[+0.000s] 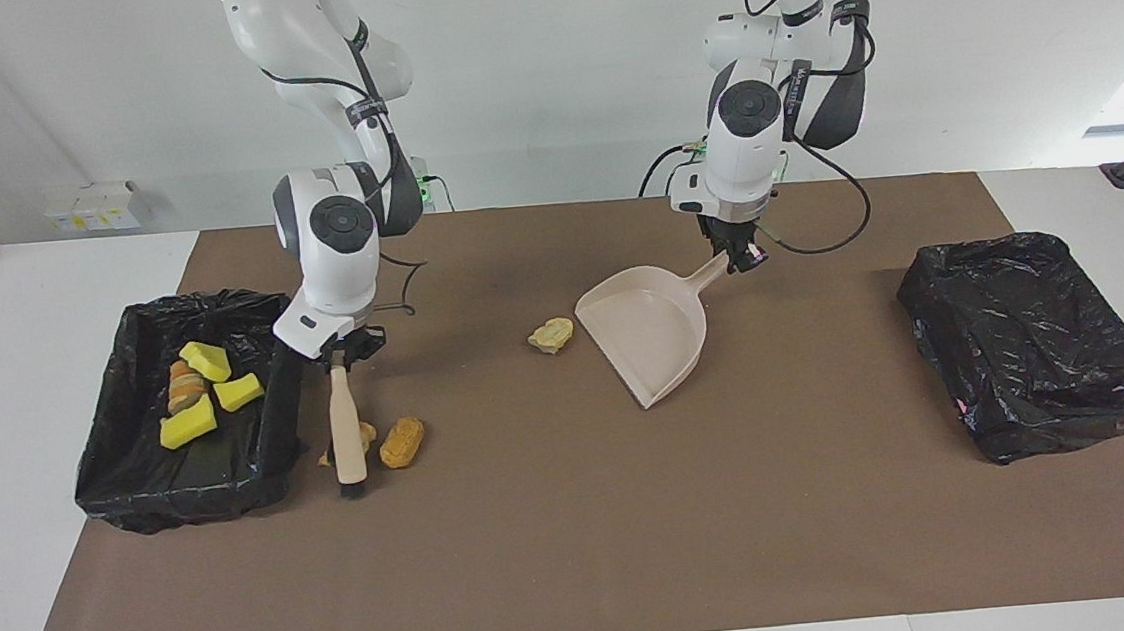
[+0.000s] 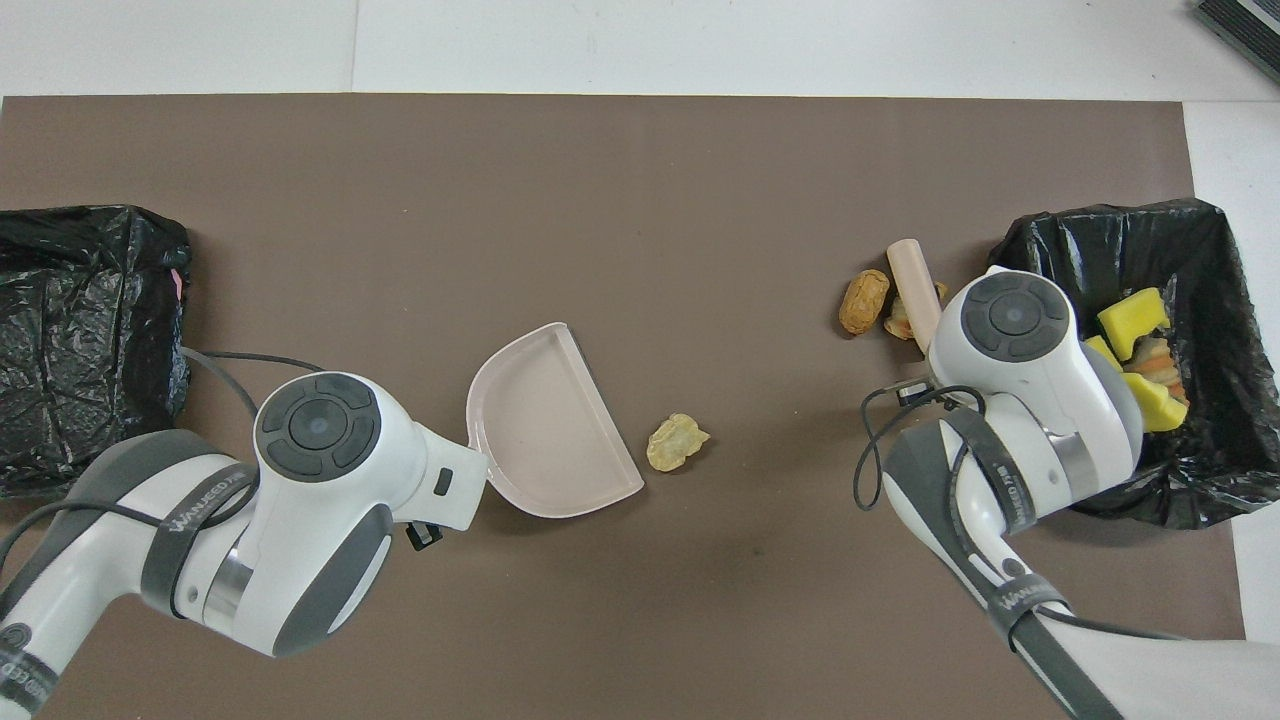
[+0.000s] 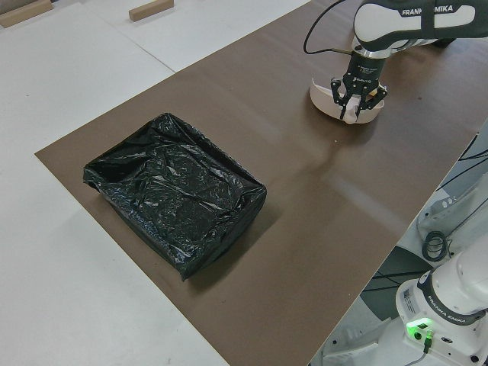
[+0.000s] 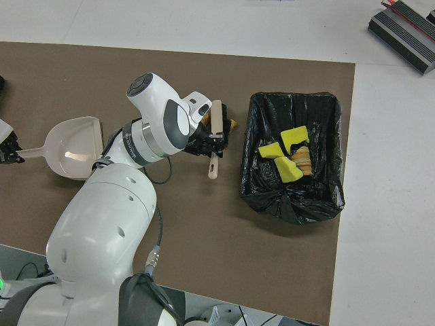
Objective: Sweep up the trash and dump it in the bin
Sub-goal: 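Place the dustpan near the bread while the right gripper sweeps bread toward it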
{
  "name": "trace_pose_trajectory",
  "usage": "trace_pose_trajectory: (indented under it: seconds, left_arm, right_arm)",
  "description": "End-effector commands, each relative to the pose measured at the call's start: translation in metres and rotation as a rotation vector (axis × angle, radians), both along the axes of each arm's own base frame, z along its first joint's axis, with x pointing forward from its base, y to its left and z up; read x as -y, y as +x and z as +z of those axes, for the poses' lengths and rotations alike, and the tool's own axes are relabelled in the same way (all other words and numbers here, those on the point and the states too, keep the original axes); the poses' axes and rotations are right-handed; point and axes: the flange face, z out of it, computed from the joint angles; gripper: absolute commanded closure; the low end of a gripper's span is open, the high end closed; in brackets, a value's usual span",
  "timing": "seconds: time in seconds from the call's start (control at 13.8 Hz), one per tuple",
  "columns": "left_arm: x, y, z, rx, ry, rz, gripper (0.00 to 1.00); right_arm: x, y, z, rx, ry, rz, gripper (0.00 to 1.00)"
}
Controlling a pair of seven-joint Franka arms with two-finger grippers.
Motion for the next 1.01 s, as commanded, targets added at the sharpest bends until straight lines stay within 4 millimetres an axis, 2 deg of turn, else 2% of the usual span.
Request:
trace_pose_trajectory:
  seconds: [0.0,0.14,0.36,0.51,0.65,0.94]
  left_arm:
    - [-0.002,-0.009,0.002,0.030,-0.004,0.018,1.00]
    - [-0.002,-0.009,0.003,0.031,-0.004,0.020,1.00]
    - [-0.002,-0.009,0.003,0.030,-0.004,0.020,1.00]
    - [-0.001,-0.009,0.003,0.031,-0.004,0.018,1.00]
    - [0.005,-0.012,0.003,0.033,-0.007,0.005,1.00]
    - [0.014,-0.014,0.001,0.035,-0.028,0.020,1.00]
  right_arm:
    - [-0.038,-0.006,-0.003,-0.032,0.104,0.014,1.00]
    - [-0.068,-0.014,0.000,-0.052,0.157,0.030,1.00]
    - [-0.099,-0.022,0.008,-0.078,0.240,0.106,1.00]
    - [-0.107,-0.017,0.034,-0.081,0.279,0.100,1.00]
    - [-0.096,-0.006,0.061,-0.072,0.262,0.094,1.00]
    - [-0.043,0.012,0.057,-0.018,0.193,0.156,1.00]
